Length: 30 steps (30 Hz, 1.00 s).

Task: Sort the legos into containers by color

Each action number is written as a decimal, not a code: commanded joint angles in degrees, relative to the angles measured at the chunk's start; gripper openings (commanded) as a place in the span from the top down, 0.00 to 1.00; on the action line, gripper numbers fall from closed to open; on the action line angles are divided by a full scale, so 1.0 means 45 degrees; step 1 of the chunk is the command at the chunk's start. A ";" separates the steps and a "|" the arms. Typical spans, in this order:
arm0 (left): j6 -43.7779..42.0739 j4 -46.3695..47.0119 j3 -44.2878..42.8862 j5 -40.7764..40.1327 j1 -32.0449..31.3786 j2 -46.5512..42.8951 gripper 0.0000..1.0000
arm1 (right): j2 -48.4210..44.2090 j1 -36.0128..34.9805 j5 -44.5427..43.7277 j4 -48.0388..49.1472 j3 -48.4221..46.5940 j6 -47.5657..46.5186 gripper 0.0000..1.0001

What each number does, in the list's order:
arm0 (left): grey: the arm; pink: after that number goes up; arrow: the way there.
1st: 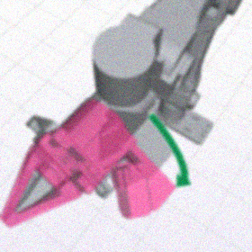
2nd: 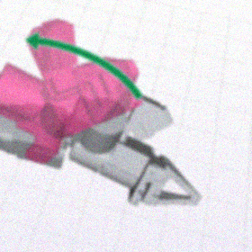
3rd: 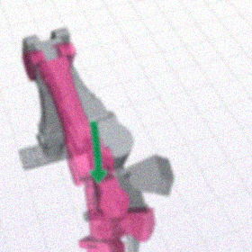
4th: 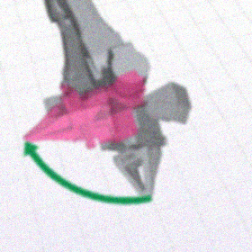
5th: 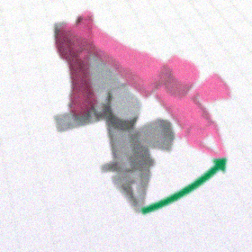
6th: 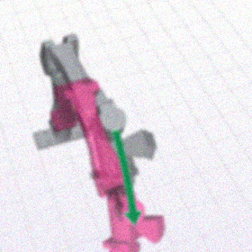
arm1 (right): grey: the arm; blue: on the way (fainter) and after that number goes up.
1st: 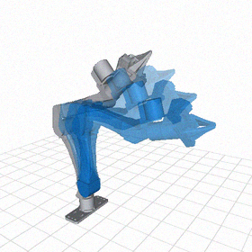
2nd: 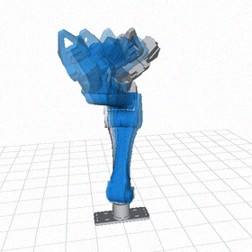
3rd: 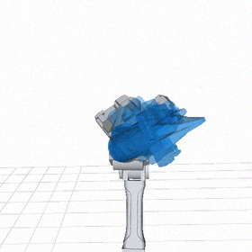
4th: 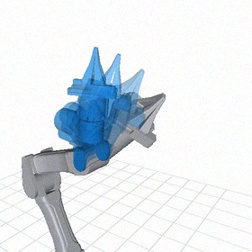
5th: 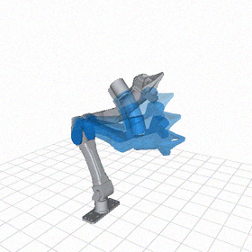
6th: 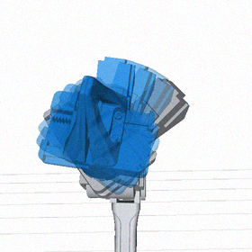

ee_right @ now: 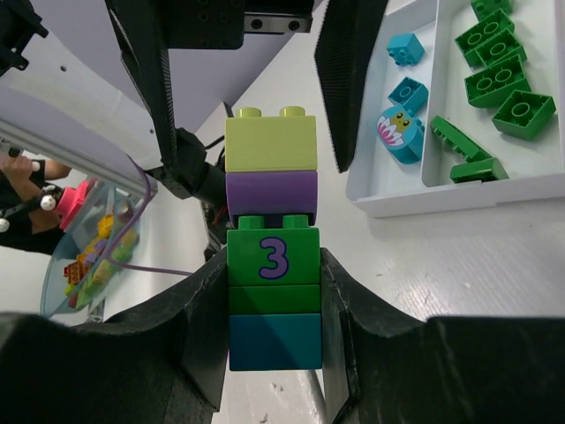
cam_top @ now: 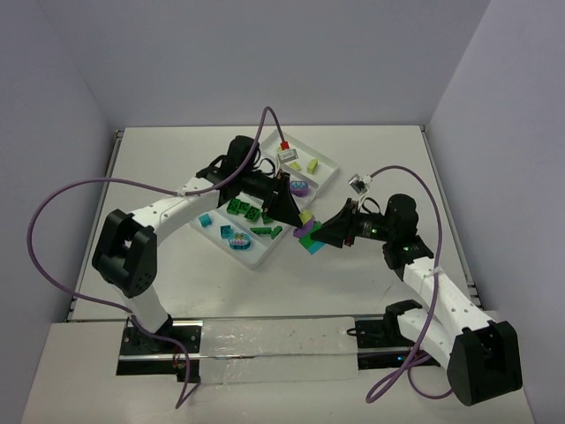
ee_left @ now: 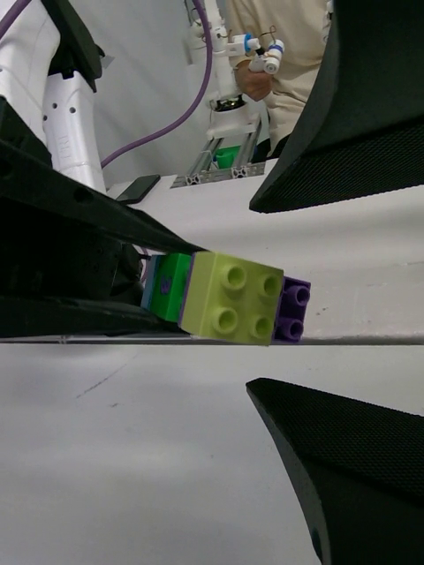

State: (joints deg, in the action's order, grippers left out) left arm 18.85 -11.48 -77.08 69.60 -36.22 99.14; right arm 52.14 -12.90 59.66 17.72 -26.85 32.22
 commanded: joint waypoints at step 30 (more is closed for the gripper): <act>0.1156 0.2207 -0.0701 0.0565 0.0603 0.0831 1.00 | 0.0454 -0.0202 -0.3909 -0.2909 -0.1051 -0.1595 1.00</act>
State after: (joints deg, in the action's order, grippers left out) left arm 16.38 -9.56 -79.18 72.19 -36.30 102.55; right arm 53.27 -13.71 56.49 11.69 -28.61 29.08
